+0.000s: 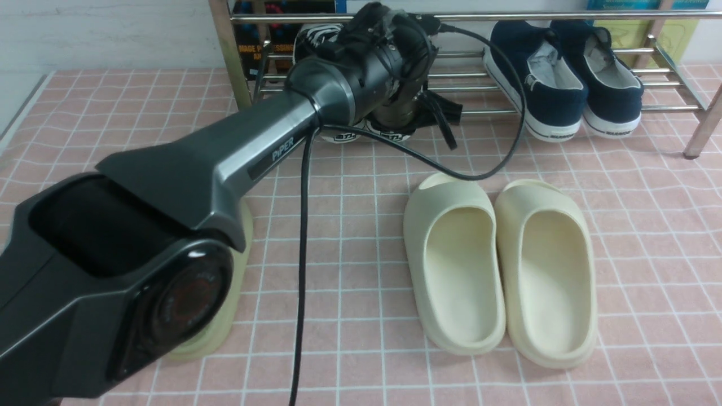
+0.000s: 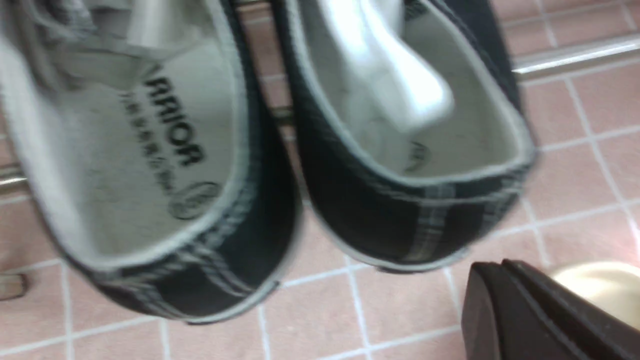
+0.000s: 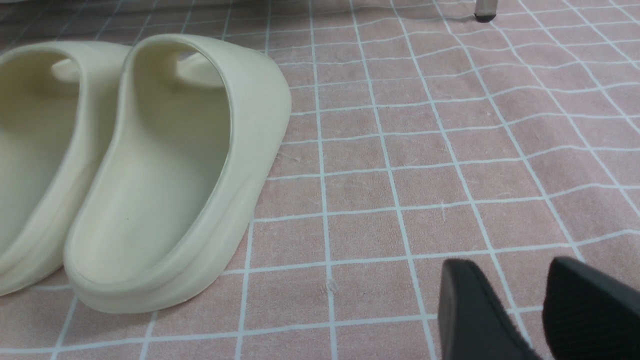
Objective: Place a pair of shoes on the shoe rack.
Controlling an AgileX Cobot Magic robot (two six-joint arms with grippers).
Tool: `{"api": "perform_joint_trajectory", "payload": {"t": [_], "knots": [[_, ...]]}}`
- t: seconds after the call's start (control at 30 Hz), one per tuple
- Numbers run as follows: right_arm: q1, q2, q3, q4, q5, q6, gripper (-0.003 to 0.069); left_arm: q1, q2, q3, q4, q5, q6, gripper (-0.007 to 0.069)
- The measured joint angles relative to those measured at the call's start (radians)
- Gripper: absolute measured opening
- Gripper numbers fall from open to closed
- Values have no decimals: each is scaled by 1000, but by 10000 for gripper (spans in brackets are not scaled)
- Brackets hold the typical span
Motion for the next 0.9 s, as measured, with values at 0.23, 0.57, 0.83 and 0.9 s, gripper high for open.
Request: {"api": "perform_joint_trajectory", "payload": {"t": [0.23,0.57,0.83,0.9], "knots": [[0,0,0,0,0,0,237,-23,-19,0,-2,109,56,22],[0,0,0,0,0,0,237,-40,-334,-1,-32,354,352,23],[0,0,0,0,0,0,237,-41,-619,-3,-38,432,416,23],[0,0,0,0,0,0,237,-41,-665,-3,-40,432,416,24]]}}
